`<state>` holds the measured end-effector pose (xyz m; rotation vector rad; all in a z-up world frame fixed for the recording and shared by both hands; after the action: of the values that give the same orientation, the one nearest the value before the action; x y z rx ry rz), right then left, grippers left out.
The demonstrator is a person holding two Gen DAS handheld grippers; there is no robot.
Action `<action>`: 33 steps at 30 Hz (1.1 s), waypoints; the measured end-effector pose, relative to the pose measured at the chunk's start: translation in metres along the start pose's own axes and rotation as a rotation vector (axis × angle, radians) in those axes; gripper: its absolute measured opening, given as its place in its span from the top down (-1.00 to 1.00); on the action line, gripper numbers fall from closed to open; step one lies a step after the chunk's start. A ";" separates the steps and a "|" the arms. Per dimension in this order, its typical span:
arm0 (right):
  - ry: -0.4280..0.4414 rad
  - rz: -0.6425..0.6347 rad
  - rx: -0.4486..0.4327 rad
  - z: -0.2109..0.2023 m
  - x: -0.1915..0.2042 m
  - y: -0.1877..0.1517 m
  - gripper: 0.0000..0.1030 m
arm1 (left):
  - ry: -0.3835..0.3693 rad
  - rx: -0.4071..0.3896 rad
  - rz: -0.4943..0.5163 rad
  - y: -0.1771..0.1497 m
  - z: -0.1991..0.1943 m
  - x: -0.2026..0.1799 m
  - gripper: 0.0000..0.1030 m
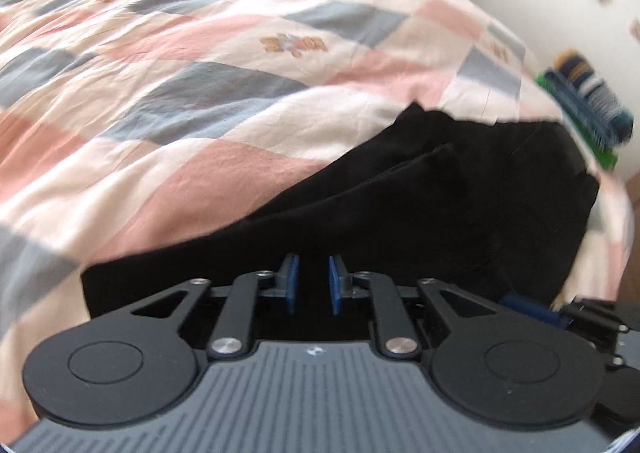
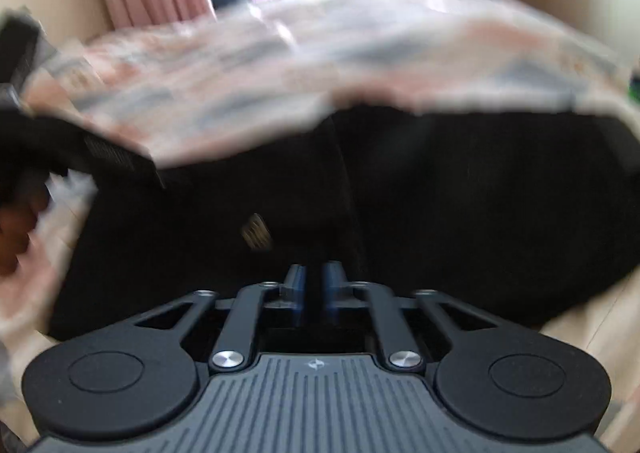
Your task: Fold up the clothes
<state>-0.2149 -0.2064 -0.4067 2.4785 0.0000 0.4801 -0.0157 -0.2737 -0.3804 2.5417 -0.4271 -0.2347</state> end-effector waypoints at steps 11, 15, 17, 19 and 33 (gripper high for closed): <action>-0.125 0.123 -0.089 -0.036 -0.008 -0.010 0.86 | -0.257 -0.041 0.315 0.072 0.028 -0.049 0.84; -0.224 0.197 -0.086 -0.020 -0.012 -0.007 0.62 | -0.323 0.011 0.343 0.081 0.068 -0.046 0.82; -0.257 0.230 -0.099 -0.024 -0.006 -0.002 0.61 | -0.362 0.010 0.320 0.083 0.060 -0.031 0.91; -0.288 0.243 -0.123 -0.038 0.006 -0.005 0.61 | -0.360 -0.008 0.305 0.083 0.040 -0.010 0.90; -0.199 0.045 0.024 0.005 0.177 -0.083 0.53 | -0.195 0.121 0.362 -0.017 -0.024 0.096 0.76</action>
<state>-0.0388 -0.1223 -0.3977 2.5439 -0.1305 0.2511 0.0843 -0.2816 -0.3773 2.5088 -0.9912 -0.3284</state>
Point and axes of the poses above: each gripper's, at about its wrist camera, not at the fingertips, and z roughly the way its jaws point, x to its left, y to its top, the point moved 2 cm from there along z, roughly the way its jaws point, and after that the axes turned 14 degrees about z, right-handed, at the moved point
